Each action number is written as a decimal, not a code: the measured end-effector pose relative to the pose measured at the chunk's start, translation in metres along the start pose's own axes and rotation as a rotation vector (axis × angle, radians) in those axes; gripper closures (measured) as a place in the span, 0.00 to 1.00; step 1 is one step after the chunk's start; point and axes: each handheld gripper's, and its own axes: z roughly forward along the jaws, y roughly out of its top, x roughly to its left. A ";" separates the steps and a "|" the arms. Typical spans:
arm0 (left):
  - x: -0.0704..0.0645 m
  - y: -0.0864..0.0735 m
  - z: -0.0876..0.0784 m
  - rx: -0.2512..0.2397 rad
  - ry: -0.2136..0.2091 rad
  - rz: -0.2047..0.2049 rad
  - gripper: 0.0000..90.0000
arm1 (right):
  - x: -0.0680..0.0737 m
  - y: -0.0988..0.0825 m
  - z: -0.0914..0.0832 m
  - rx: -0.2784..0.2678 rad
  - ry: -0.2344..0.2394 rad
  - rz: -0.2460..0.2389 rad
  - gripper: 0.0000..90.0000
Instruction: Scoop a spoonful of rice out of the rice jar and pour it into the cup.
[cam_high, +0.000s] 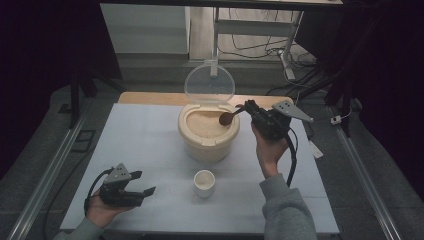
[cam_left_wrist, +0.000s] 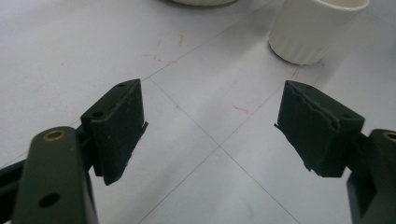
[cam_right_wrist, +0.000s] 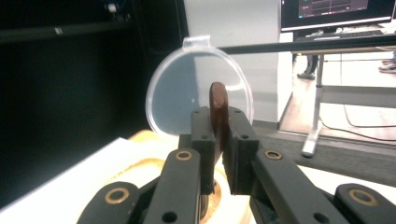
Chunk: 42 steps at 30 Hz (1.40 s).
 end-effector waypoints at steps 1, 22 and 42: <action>0.000 0.000 0.000 0.000 0.000 0.000 0.25 | 0.001 -0.001 0.002 0.008 -0.006 -0.016 0.93; 0.001 0.000 0.000 -0.001 0.000 -0.001 0.25 | -0.018 -0.034 0.019 0.098 0.057 0.335 0.93; 0.001 0.001 -0.001 -0.006 0.000 0.006 0.25 | -0.030 -0.039 0.016 0.087 0.103 0.610 0.93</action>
